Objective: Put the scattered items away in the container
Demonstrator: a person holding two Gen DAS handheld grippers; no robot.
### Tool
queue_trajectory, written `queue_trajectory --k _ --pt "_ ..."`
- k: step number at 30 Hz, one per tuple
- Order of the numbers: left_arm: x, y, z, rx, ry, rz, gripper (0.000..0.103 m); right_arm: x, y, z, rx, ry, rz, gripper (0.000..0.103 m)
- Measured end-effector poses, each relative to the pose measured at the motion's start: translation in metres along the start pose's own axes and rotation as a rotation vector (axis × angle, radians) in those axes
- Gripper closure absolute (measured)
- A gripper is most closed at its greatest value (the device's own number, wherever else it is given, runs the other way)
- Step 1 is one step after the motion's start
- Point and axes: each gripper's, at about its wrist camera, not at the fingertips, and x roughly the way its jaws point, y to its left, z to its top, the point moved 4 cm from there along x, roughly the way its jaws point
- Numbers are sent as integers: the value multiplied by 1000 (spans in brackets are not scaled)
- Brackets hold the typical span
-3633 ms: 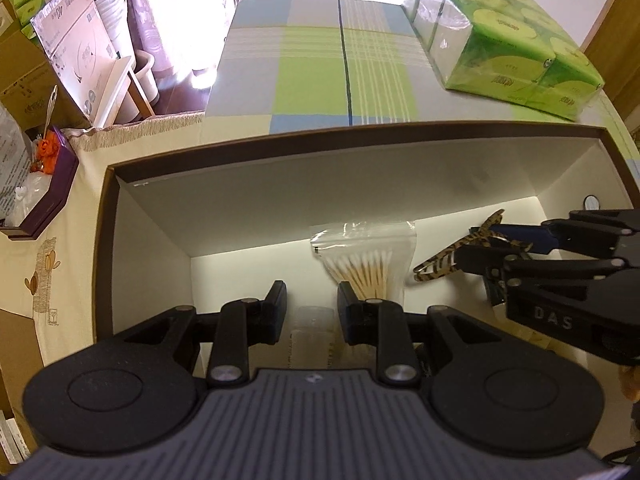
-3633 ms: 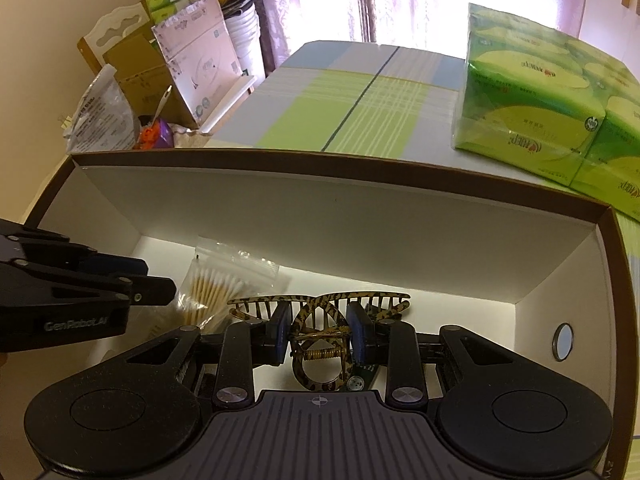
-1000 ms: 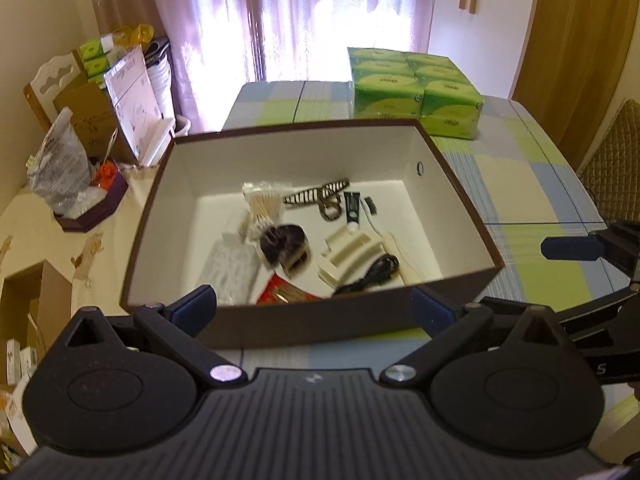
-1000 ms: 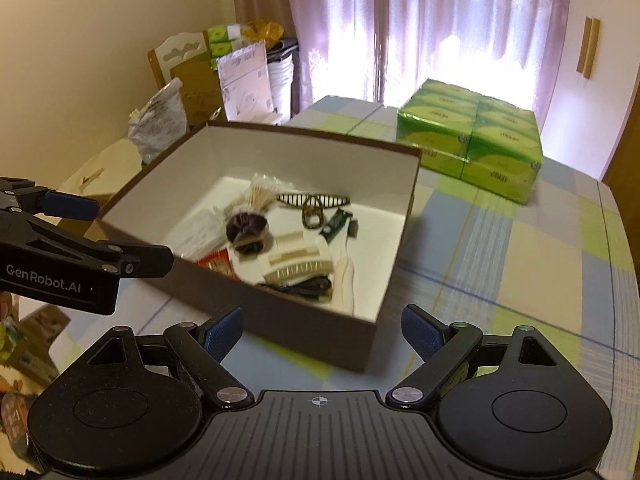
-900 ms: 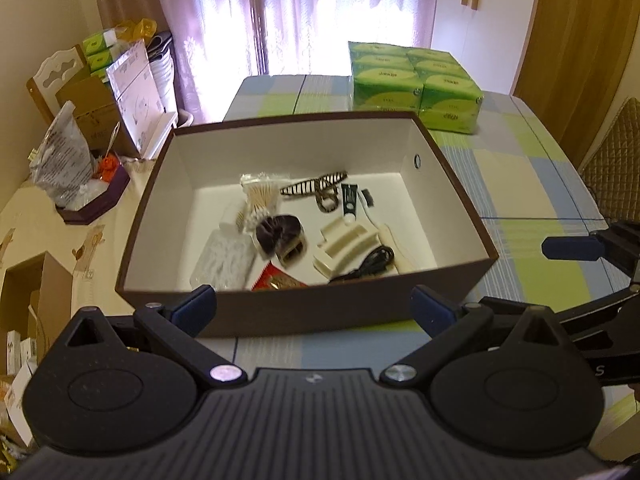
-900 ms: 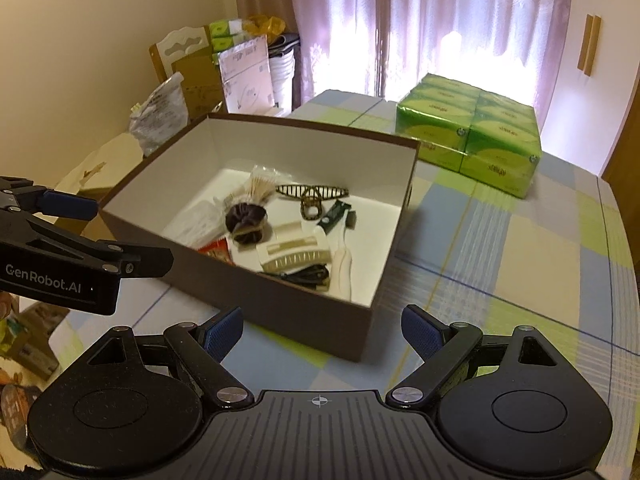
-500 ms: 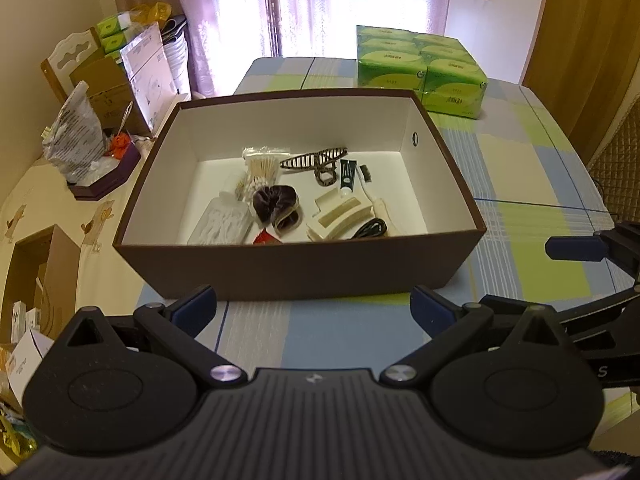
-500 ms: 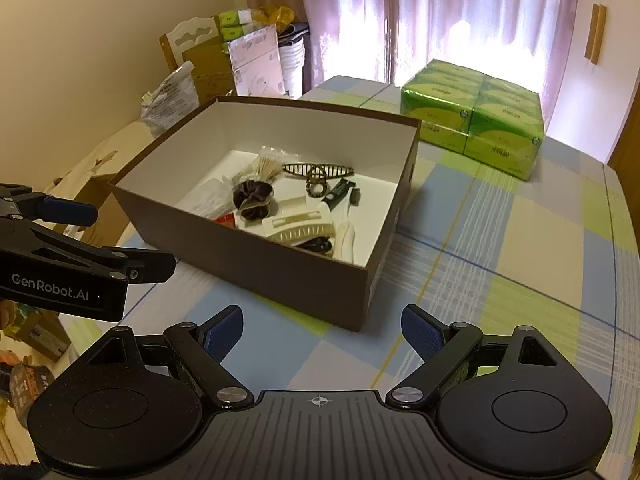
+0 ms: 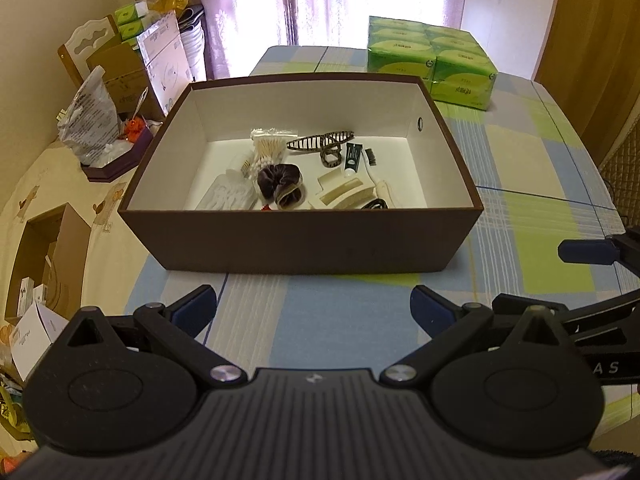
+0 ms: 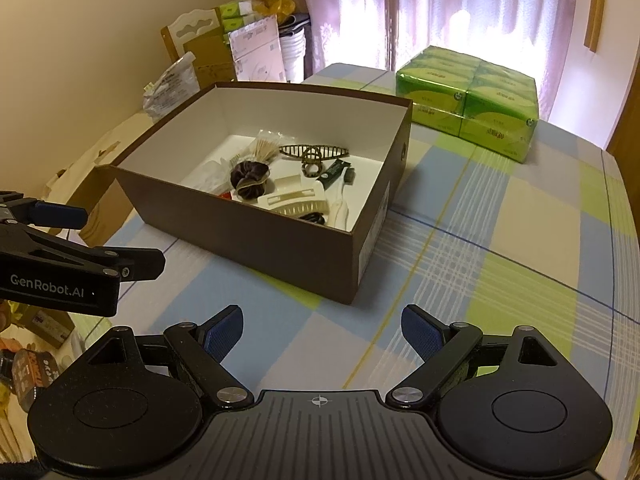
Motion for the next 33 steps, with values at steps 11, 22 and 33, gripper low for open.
queue_trajectory --k 11,22,33 --pt "0 -8 -11 -11 19 13 1 -2 -4 -9 -12 13 -4 12" --pt "1 -12 -21 -21 35 28 1 -2 -5 -19 -27 29 -6 12" --pt "2 -18 -33 -30 59 40 1 -2 -7 -29 -35 51 7 12"
